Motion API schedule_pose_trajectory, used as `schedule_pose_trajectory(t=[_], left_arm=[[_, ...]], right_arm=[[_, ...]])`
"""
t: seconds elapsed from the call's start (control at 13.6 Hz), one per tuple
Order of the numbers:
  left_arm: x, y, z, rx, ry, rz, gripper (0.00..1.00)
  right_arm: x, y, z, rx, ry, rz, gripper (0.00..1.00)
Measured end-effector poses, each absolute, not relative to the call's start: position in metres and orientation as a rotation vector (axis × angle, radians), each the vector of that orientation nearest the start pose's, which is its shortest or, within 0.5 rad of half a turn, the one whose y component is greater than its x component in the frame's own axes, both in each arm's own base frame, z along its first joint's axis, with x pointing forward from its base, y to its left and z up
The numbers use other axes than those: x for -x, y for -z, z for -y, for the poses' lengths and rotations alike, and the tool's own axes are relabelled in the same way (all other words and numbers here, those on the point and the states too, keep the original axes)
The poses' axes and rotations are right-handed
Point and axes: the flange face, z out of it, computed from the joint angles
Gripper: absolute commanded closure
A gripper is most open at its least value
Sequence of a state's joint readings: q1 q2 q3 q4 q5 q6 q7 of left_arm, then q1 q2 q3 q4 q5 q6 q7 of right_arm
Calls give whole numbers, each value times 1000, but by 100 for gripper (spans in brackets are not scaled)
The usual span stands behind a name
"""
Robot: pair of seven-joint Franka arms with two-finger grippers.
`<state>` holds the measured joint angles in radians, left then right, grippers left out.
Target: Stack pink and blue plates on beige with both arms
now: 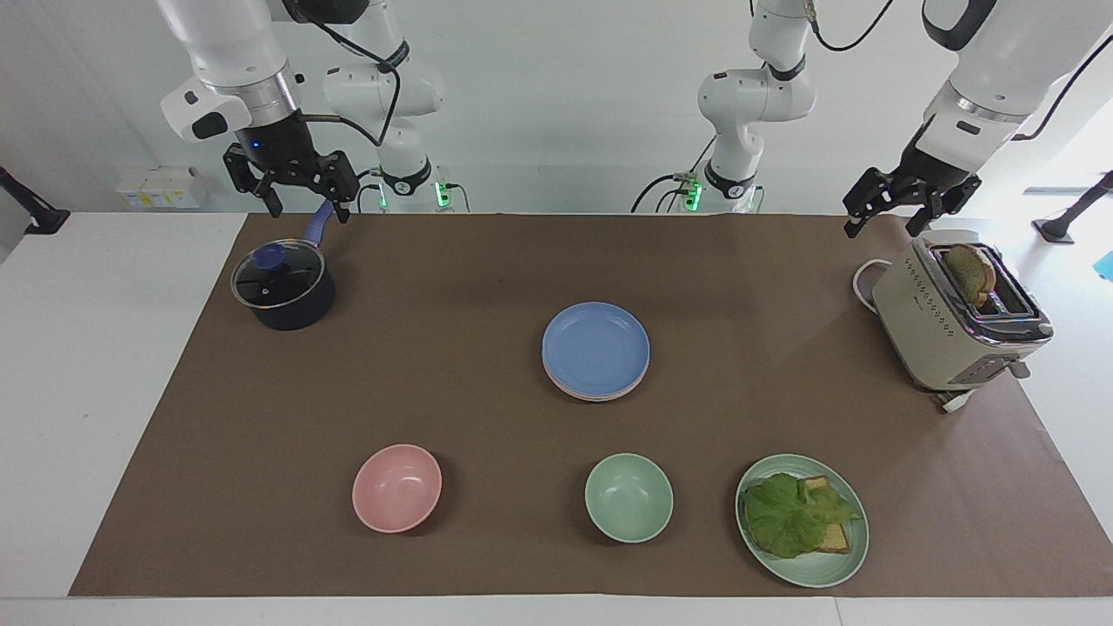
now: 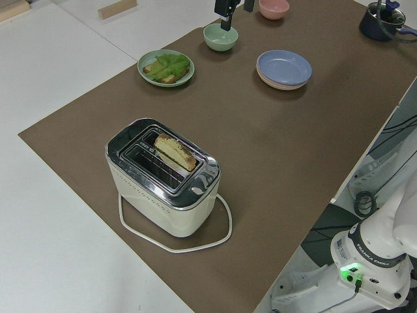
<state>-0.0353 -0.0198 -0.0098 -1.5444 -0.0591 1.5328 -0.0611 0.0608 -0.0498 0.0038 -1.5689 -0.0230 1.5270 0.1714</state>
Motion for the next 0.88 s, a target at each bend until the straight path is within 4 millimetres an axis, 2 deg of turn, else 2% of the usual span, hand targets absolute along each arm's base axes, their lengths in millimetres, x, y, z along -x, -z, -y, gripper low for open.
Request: schedule_pose_trajectory(t=[0.29, 0.51, 0.88], left_arm=[[-544, -645, 31, 3201, 8, 22, 0], [-544, -645, 31, 3201, 8, 22, 0], [-544, -645, 31, 3201, 8, 22, 0]], right_arm=[[-531, -652, -31, 3162, 6, -128, 0], [-527, -655, -22, 3164, -8, -64, 0], [-526, -654, -21, 3164, -11, -59, 0]])
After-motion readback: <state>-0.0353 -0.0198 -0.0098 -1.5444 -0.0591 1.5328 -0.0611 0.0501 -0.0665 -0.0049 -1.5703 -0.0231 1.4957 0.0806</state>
